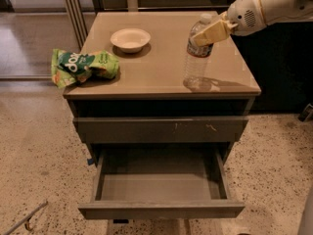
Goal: Pick water bottle from middle drawer and place on counter
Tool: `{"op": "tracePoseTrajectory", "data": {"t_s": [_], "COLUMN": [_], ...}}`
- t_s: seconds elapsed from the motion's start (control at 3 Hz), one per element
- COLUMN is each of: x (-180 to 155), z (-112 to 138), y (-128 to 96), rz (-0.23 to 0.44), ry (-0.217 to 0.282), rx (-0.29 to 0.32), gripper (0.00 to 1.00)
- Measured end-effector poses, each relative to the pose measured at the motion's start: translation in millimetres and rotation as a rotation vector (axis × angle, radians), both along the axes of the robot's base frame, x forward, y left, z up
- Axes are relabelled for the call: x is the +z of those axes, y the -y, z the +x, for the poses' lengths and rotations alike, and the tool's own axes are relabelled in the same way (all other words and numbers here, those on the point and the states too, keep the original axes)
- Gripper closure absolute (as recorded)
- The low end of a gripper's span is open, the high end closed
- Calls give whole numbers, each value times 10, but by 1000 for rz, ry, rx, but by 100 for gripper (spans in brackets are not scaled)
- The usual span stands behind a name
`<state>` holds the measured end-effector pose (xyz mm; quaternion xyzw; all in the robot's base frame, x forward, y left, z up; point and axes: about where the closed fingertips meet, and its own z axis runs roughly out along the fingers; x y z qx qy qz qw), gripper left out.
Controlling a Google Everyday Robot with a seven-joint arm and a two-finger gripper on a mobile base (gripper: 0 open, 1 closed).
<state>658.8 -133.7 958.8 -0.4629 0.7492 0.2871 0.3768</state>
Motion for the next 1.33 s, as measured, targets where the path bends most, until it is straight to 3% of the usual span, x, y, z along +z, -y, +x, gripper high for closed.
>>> {"op": "tracePoseTrajectory", "data": {"t_s": [0.67, 1.33], "x": [-239, -239], "z": [254, 254], "y": [-41, -42], "rz": [-15, -15], "ry": [-31, -31], "rx": [-7, -7], "gripper": [100, 58]}}
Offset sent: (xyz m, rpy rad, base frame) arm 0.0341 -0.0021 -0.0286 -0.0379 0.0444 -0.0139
